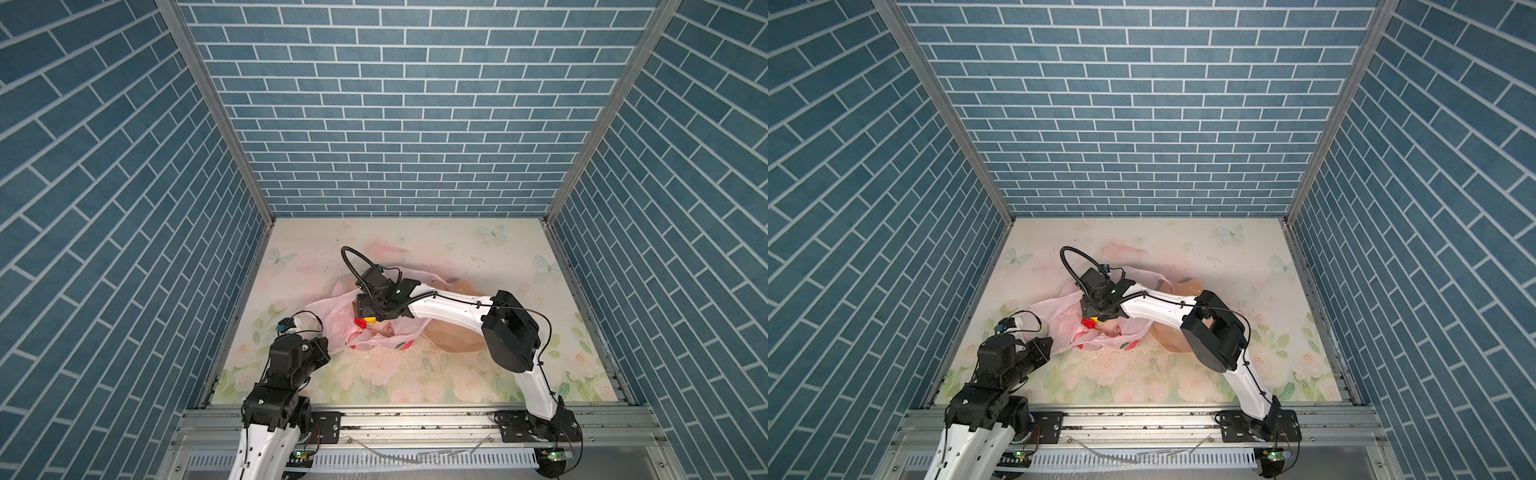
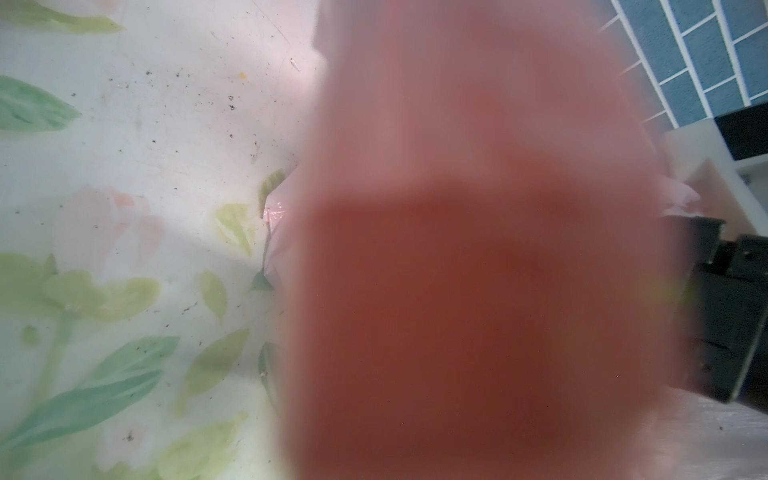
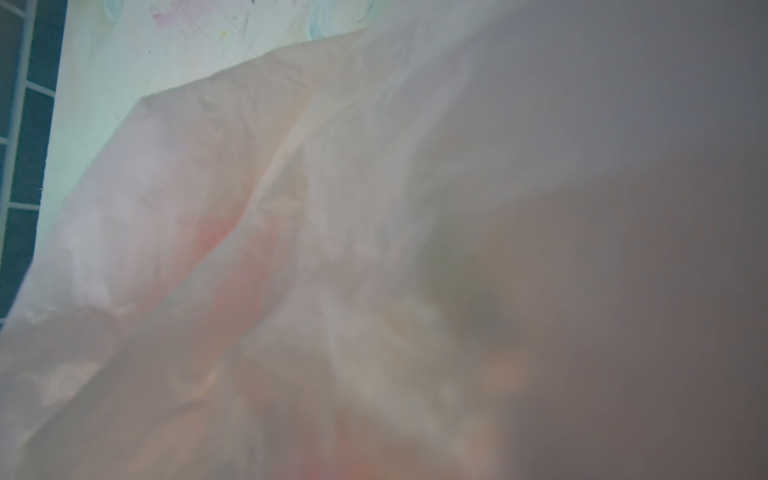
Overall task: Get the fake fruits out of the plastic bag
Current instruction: 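Reach the right gripper down between the fruits inside the bag, then close the right gripper on the yellow fake fruit inside the bag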
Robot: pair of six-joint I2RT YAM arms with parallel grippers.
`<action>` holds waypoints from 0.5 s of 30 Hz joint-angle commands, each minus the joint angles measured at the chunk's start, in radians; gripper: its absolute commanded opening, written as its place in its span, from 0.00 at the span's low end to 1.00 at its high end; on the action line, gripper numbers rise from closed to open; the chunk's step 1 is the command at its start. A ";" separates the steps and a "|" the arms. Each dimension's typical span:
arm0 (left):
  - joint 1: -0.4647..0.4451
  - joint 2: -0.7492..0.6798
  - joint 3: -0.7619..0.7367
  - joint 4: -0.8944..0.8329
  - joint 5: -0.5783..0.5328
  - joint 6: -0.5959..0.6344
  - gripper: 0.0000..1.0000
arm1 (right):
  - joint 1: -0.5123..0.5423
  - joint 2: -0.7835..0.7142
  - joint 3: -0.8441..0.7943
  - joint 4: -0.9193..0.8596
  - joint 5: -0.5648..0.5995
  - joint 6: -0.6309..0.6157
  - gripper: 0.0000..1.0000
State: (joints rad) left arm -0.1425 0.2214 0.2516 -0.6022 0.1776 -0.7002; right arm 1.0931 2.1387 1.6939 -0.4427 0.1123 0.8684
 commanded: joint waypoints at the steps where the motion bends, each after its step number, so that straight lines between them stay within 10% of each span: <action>1: -0.003 -0.008 -0.010 -0.015 -0.006 0.017 0.15 | -0.002 0.030 0.053 -0.030 0.025 0.047 0.78; 15: -0.004 0.001 -0.010 -0.016 -0.011 0.020 0.15 | -0.022 0.087 0.072 -0.021 0.008 0.063 0.80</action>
State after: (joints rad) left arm -0.1425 0.2214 0.2516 -0.6022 0.1772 -0.6983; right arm 1.0794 2.1952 1.7275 -0.4419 0.1116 0.8871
